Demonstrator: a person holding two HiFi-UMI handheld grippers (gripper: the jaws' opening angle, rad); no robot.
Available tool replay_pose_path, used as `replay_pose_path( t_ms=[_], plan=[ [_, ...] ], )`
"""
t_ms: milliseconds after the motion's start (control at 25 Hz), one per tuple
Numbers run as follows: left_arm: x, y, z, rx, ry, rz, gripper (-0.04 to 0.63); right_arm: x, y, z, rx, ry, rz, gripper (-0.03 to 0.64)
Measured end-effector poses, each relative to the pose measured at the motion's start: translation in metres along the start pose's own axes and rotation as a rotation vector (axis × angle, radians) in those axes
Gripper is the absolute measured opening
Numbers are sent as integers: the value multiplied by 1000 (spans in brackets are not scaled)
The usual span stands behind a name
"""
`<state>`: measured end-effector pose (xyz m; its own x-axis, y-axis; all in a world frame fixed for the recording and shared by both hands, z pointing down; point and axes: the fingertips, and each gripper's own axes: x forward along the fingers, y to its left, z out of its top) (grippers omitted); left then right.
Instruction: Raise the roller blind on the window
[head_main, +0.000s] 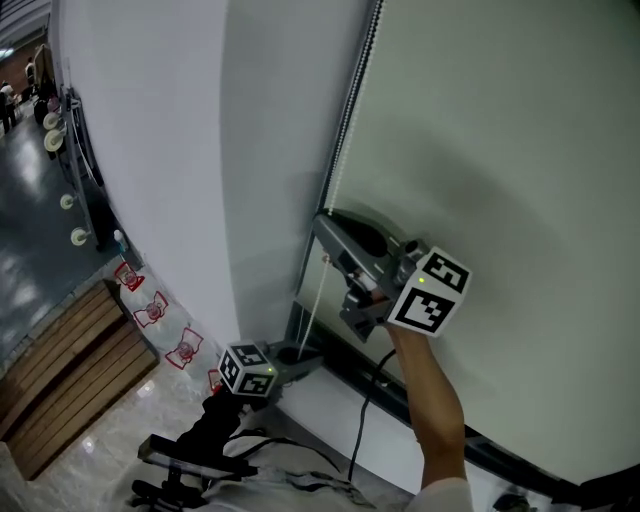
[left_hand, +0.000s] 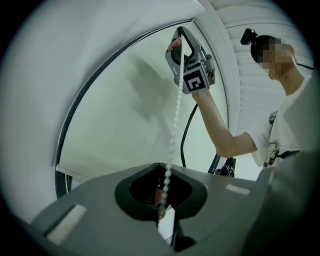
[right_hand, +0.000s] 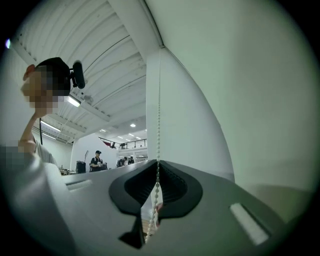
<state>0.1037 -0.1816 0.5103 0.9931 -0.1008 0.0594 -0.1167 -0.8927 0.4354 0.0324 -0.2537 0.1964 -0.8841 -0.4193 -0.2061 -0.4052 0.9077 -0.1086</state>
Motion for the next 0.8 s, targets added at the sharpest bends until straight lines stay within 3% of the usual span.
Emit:
replay_pose_path(
  t_ms=[800],
  plan=[
    [-6,2,20,18,-22,10,-2,-29,-1,-123,114,148,-37,12]
  ],
)
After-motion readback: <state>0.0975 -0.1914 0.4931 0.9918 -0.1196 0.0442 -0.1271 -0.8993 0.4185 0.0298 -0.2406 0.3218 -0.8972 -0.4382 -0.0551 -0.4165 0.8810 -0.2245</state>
